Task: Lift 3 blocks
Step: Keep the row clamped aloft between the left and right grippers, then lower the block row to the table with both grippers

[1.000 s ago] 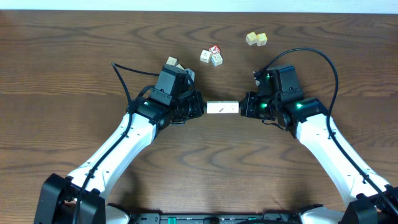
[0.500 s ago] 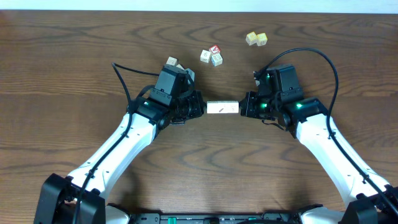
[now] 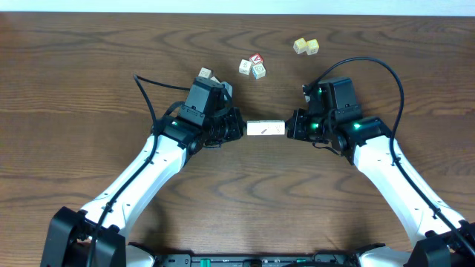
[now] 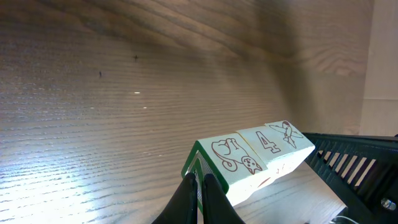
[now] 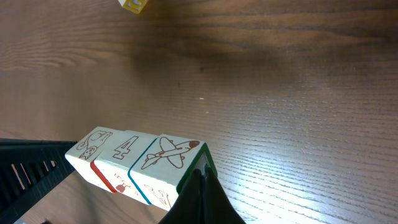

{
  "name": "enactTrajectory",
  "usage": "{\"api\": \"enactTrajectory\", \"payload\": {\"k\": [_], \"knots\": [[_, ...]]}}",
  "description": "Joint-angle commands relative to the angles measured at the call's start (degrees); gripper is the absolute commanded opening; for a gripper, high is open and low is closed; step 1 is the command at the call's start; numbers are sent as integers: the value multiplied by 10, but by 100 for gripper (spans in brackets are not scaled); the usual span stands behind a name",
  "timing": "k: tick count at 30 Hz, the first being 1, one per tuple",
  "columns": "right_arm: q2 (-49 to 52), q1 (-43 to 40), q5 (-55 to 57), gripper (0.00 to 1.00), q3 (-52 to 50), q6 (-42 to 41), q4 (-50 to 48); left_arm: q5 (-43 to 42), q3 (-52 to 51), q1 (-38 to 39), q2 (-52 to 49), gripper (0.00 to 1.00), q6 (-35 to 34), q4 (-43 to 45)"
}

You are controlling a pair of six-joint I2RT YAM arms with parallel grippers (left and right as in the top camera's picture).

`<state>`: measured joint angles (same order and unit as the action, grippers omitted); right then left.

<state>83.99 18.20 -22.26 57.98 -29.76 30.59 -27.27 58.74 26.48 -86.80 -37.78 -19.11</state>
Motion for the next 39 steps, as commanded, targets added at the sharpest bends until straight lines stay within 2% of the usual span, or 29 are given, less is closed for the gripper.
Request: {"api": "enactTrajectory", "payload": {"k": [1,31,39], "knots": [[-4,36,-131,1,10,-11,-12,-95,18,36,-3,7,-9,17],[-3,37,-116,1,8,-10,-12,-95,18,36,-24,7,-9,19],[24,37,-116,1,5,-10,-13,-95,18,36,-38,7,-9,19]]}}
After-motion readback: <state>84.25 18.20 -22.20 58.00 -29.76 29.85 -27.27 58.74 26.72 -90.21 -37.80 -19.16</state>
